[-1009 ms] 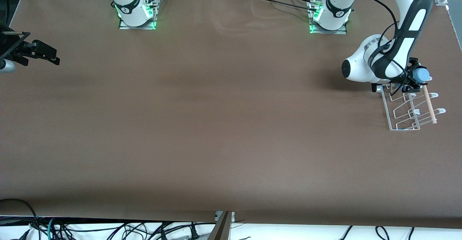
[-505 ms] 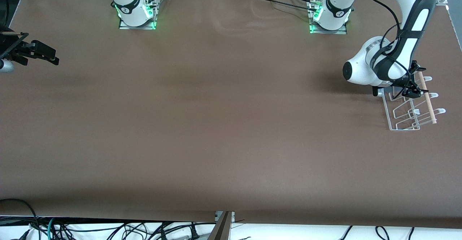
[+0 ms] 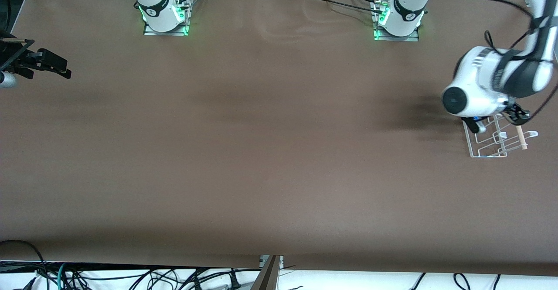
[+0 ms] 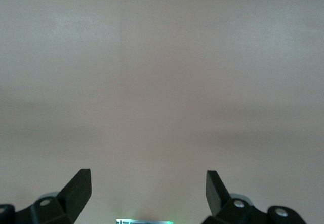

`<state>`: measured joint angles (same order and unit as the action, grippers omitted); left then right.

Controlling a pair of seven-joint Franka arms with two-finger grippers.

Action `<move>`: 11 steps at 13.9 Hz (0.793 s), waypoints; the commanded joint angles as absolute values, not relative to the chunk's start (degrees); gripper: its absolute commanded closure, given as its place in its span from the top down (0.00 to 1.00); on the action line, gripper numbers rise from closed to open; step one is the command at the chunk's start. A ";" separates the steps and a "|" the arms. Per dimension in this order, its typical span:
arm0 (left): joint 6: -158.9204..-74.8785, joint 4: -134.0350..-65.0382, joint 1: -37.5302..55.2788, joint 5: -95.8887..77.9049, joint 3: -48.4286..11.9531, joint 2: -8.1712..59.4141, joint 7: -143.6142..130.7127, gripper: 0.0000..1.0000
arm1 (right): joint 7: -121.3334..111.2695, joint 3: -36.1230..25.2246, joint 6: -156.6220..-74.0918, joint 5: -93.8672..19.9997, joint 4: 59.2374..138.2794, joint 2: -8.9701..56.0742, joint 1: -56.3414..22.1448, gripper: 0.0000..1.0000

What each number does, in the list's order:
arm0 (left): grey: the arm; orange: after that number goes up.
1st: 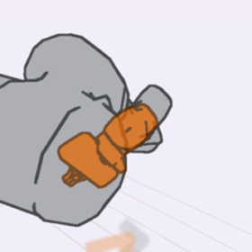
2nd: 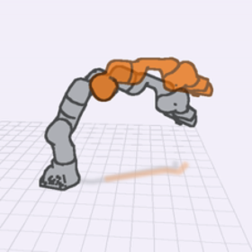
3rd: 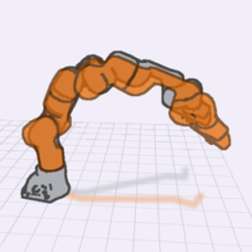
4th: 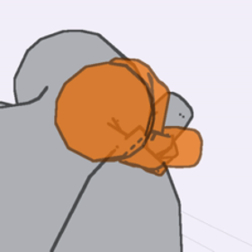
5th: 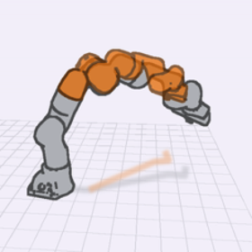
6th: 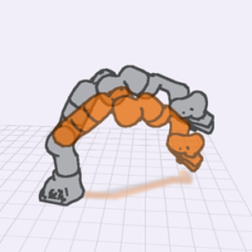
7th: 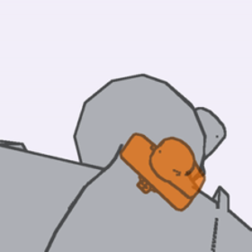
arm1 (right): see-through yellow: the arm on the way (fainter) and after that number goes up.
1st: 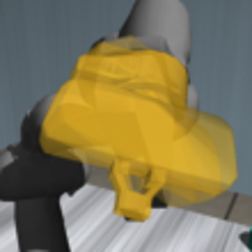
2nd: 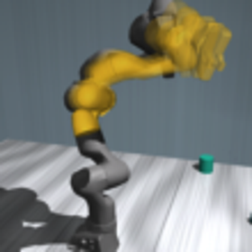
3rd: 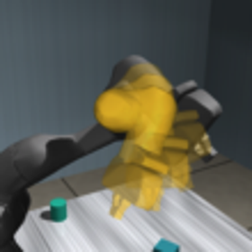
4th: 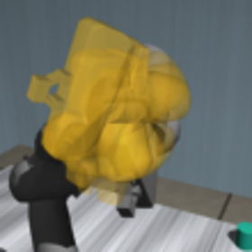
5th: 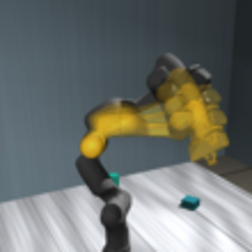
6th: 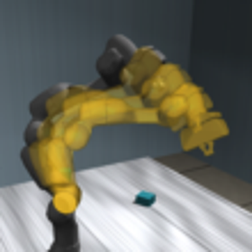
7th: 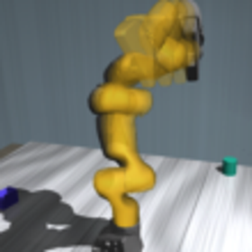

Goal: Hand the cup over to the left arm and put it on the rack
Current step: 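Open the left gripper and release the cup on the rack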

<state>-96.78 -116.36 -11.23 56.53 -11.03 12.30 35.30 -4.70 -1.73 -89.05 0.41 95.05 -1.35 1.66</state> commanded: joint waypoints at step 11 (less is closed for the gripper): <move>-97.03 -83.94 -10.81 14.37 -10.81 10.90 25.18 1.00 | -4.48 -1.67 -88.07 -0.44 94.31 -1.49 1.93 1.00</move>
<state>-97.56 -85.52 -10.89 20.39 -11.37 10.99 30.40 -4.70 -1.73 -88.97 0.38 95.02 -1.35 1.66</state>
